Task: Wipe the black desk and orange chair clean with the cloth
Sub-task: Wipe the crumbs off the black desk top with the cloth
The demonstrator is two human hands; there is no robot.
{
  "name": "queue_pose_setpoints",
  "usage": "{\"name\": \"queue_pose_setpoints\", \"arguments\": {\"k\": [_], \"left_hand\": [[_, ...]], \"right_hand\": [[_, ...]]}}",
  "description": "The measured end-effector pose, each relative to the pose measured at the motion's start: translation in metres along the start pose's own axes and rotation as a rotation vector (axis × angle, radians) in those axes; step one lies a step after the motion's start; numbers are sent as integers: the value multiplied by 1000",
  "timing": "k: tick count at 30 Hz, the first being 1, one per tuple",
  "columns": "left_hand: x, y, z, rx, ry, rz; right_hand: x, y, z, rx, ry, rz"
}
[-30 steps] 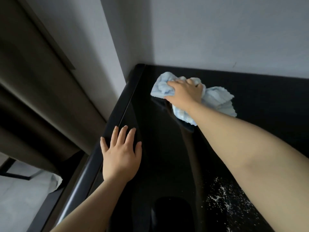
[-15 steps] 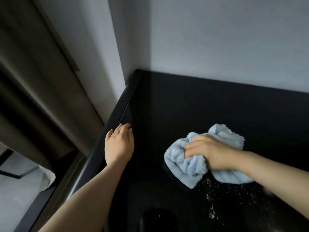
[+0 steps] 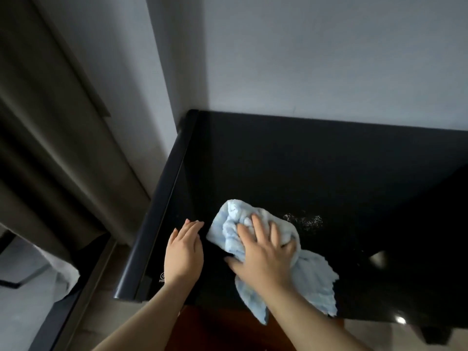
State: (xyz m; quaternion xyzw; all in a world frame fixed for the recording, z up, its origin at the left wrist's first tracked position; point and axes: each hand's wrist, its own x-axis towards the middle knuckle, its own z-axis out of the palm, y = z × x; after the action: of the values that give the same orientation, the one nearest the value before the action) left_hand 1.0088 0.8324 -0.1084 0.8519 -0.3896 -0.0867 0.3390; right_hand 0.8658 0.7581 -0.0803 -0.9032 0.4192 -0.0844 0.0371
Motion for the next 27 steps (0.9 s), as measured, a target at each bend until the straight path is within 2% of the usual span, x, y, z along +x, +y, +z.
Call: {"name": "queue_pose_setpoints", "arguments": {"k": [2, 4, 6, 9, 12, 14, 16, 18, 22, 24, 25, 27], "left_hand": [[-11, -4, -2, 44, -57, 41], [-19, -6, -4, 55, -110, 42], [-23, -5, -7, -1, -154, 4], [-22, -3, -14, -256, -188, -210], [-22, -3, -19, -477, -151, -292], [-26, -1, -21, -549, -108, -301], [-31, -2, -21, -517, -112, -268], [-36, -5, -19, -368, -149, -196], [-44, -10, -17, -148, -240, -61], [-45, -12, -16, -95, -266, -8], [-45, -13, -16, -75, -270, 6], [-46, -14, -15, -19, -255, 29]], "right_hand": [[-7, 23, 2, -26, -33, 19], [-14, 62, 2, -66, -58, 155], [-25, 97, -7, -109, 56, 292], [-34, 104, -28, 16, 223, 420], [-34, 39, -31, 100, 354, 299], [-42, -13, -21, 95, 299, 146], [-56, -37, -11, 35, 177, 60], [-60, -15, -13, -2, 166, 73], [-77, 48, -26, -38, 82, 376], [-79, 54, -29, 47, 154, 496], [-79, 44, -29, 82, 176, 501], [-76, 11, -26, 93, 220, 336]]}}
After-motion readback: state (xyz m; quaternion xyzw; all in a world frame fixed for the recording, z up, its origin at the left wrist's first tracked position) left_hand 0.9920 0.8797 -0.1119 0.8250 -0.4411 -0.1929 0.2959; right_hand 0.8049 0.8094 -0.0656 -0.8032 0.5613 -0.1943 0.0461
